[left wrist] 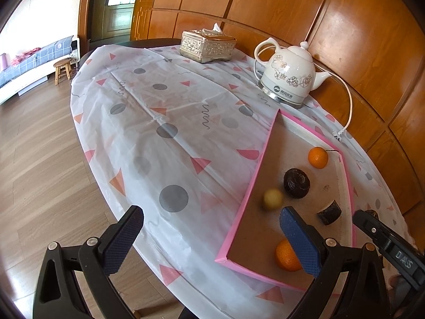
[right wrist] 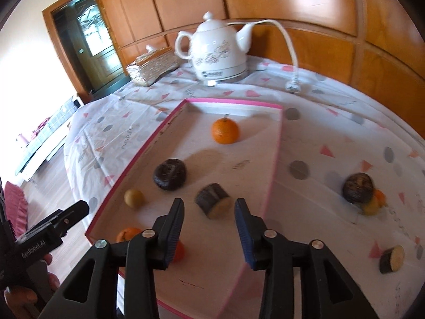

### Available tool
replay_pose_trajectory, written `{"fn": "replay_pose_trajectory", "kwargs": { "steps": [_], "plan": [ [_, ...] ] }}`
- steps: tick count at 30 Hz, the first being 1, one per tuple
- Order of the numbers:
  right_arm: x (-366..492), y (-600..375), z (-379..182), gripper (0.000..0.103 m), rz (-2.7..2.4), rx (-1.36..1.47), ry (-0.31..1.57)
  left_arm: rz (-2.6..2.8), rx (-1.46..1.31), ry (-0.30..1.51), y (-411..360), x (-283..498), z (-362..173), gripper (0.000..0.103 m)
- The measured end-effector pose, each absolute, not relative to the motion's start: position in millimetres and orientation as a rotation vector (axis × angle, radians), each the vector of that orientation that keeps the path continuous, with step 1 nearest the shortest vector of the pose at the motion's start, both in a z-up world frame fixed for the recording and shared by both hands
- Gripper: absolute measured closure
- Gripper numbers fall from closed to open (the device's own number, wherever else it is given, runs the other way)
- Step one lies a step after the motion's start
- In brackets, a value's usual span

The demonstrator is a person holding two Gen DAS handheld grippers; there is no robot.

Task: Organize fruits
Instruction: 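Withdraw the right gripper from the tray back toward the loose fruits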

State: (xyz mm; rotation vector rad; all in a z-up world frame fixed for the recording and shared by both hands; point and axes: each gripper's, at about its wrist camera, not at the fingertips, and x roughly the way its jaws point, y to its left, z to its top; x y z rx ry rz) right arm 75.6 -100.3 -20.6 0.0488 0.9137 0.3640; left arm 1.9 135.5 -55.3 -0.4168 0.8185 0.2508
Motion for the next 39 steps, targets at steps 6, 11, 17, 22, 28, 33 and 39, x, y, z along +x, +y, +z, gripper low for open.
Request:
{"fn": "replay_pose_trajectory", "kwargs": {
  "steps": [6,11,17,22,28,33,39],
  "plan": [
    [59,-132,-18,0.054,0.257,0.053,0.87,0.226,-0.396,0.822,127,4,-54,0.0],
    [45,-170,-19,0.054,0.144,0.078,0.849,0.196,-0.374,0.811,119,4,-49,0.0],
    [27,-224,-23,0.054,0.002,0.129,0.839,0.137,-0.329,0.805,103,7,-43,0.0],
    [10,-272,-34,0.054,-0.123,0.188,0.851,0.092,-0.287,0.795,88,10,-37,0.0],
    [-19,-327,-46,0.054,-0.275,0.248,0.863,0.032,-0.262,0.805,74,16,-33,0.0],
    [-39,-363,-54,0.054,-0.377,0.295,0.868,-0.031,-0.249,0.834,59,24,-31,0.0],
    [-54,-390,-59,0.054,-0.481,0.306,0.862,-0.118,-0.193,0.833,35,31,-22,0.0]
  ]
}}
